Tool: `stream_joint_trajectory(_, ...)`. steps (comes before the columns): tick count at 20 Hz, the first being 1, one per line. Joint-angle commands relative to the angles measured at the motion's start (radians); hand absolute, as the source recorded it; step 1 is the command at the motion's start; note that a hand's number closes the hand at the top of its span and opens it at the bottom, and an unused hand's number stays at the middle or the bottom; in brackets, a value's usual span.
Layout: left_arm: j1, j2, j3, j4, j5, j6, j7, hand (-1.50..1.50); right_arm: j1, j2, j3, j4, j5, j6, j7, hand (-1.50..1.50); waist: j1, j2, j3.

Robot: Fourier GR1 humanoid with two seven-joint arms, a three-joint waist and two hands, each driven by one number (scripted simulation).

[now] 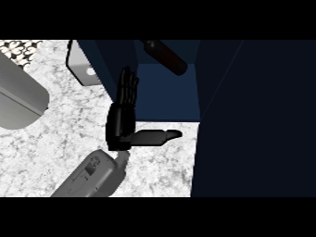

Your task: Pick up the wine, place it into the cabinet and close the cabinet

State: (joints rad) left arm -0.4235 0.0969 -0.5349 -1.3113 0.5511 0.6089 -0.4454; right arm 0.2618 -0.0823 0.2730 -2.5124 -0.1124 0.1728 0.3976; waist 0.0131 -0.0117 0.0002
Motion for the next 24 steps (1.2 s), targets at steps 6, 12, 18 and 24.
stream_joint_trajectory(6,0.270,0.073,-0.124,-0.371,-0.084,0.084,0.026,-1.50,0.049,-0.044,0.023,-0.241,-0.053,-0.008,0.130,-1.50,-0.009,0.003,-0.001)
stream_joint_trajectory(12,0.385,0.163,-0.099,-0.442,-0.083,0.040,-0.002,-1.50,0.039,-0.158,0.126,-0.176,-0.092,0.145,0.144,1.50,-0.007,0.004,-0.001)
stream_joint_trajectory(18,0.514,0.240,-0.106,-0.553,-0.096,0.029,-0.028,-1.50,0.064,-0.155,0.314,-0.177,-0.083,0.178,0.154,1.50,-0.005,0.004,-0.001)
stream_joint_trajectory(24,0.642,0.334,-0.064,-0.647,-0.064,-0.026,-0.049,-1.50,0.018,-0.121,0.423,-0.191,0.009,0.157,0.169,1.50,-0.005,-0.001,-0.003)
